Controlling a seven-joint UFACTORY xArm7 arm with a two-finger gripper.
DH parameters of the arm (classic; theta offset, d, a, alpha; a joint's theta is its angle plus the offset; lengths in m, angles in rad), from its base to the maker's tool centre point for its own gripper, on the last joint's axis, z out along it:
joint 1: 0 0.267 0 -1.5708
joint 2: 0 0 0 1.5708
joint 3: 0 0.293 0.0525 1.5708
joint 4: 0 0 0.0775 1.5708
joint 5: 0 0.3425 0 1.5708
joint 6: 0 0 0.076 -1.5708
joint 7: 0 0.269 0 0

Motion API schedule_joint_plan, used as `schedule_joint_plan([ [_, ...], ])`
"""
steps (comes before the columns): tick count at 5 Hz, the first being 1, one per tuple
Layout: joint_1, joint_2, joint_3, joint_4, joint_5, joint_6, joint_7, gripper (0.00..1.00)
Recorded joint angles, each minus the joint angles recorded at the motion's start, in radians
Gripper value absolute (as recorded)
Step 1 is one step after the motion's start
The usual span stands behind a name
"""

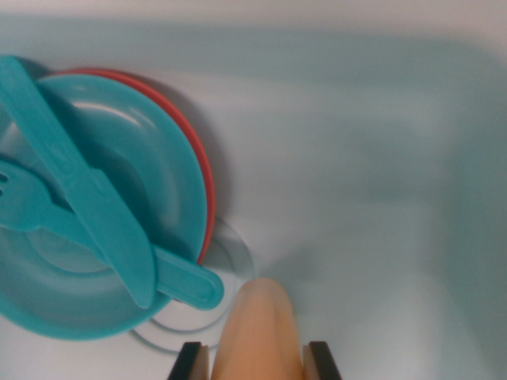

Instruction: Pick detergent from the sink

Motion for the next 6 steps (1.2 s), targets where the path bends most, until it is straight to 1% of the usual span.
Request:
schedule_joint_plan([
  [1, 0.0001, -0.005, 0.0, 0.013, -0.0011, 0.018, 0.001, 1.0],
  [2, 0.0001, -0.005, 0.0, 0.013, -0.0011, 0.018, 0.001, 1.0],
  [3, 0.0002, -0.011, 0.0, 0.031, -0.0026, 0.043, 0.003, 1.0],
  [4, 0.0002, -0.011, 0.0, 0.031, -0.0026, 0.043, 0.003, 1.0],
  [5, 0.0004, -0.019, 0.0, 0.053, -0.0044, 0.072, 0.005, 1.0],
  [6, 0.0004, -0.019, 0.0, 0.053, -0.0044, 0.072, 0.005, 1.0],
])
